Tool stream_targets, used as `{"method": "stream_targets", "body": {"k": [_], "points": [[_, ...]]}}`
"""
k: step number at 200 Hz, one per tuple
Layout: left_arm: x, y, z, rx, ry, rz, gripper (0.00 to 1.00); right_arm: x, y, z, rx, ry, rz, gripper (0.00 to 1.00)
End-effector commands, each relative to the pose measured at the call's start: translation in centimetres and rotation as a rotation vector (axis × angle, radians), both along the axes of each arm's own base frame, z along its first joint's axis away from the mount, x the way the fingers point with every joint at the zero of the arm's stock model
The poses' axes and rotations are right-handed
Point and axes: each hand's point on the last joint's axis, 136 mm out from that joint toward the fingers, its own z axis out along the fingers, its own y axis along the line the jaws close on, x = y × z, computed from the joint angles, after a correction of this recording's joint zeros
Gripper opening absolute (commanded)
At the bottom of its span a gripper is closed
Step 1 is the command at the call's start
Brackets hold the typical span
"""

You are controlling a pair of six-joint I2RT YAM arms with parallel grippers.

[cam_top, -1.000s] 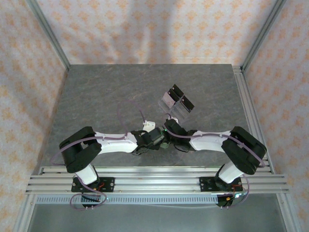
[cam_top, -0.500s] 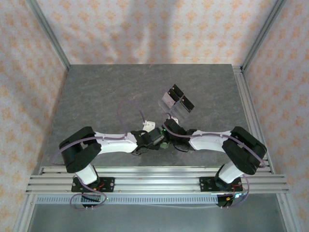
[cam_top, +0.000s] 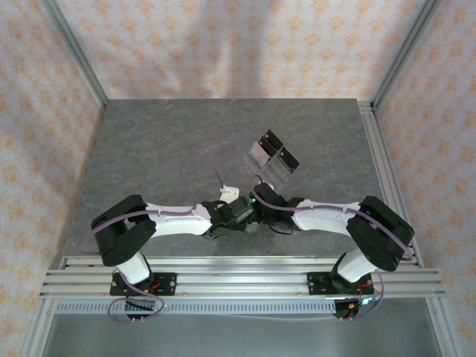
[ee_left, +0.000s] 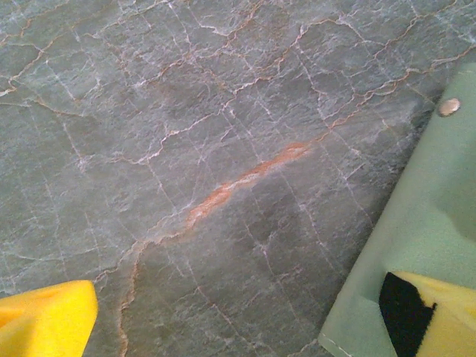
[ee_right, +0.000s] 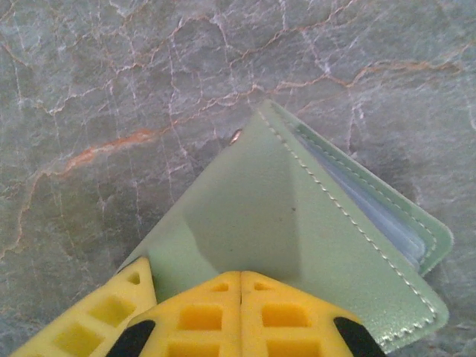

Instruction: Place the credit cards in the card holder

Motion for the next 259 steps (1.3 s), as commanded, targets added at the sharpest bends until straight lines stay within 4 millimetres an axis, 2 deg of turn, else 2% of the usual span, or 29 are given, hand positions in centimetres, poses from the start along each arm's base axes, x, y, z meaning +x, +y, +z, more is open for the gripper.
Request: {"method": "stream_targets", "body": {"k": [1, 30, 67, 82, 110, 164, 210, 259], "points": [[-0.4, 1.0, -0.4, 0.043, 0.005, 0.012, 1.00, -4.0, -1.8, -2.7, -0.093, 0.142, 0.073, 0.00], [-0.4, 1.0, -0.4, 0.042, 0.006, 0.015, 1.00, -4.5, -2.1, -3.6, -0.094, 0.157, 0.069, 0.00], [-0.3, 0.8, -0.3, 0.037, 0.003, 0.016, 1.00, -6.0, -4.1, -6.8, -0.146, 0.212, 0.041, 0.00], [-0.2, 0.7, -0.1, 0.034, 0.001, 0.015, 1.00, -6.0, -4.1, -7.1, -0.153, 0.214, 0.046, 0.00], [-0.2, 0.8, 0.1, 0.031, -0.006, 0.027, 1.00, -4.3, -3.4, -5.6, -0.155, 0.171, 0.045, 0.00], [-0.5, 1.9, 0.7, 0.010, -0.030, 0.064, 1.00, 0.4, -2.1, -2.1, -0.090, 0.118, 0.023, 0.00], [-0.6, 1.8, 1.6, -0.017, -0.052, 0.066, 0.99, 3.6, -1.1, 0.7, -0.064, 0.079, 0.025, 0.00], [-0.6, 1.6, 2.1, -0.031, -0.063, 0.064, 0.99, 4.5, -0.7, 1.8, -0.049, 0.071, 0.027, 0.00]]}}
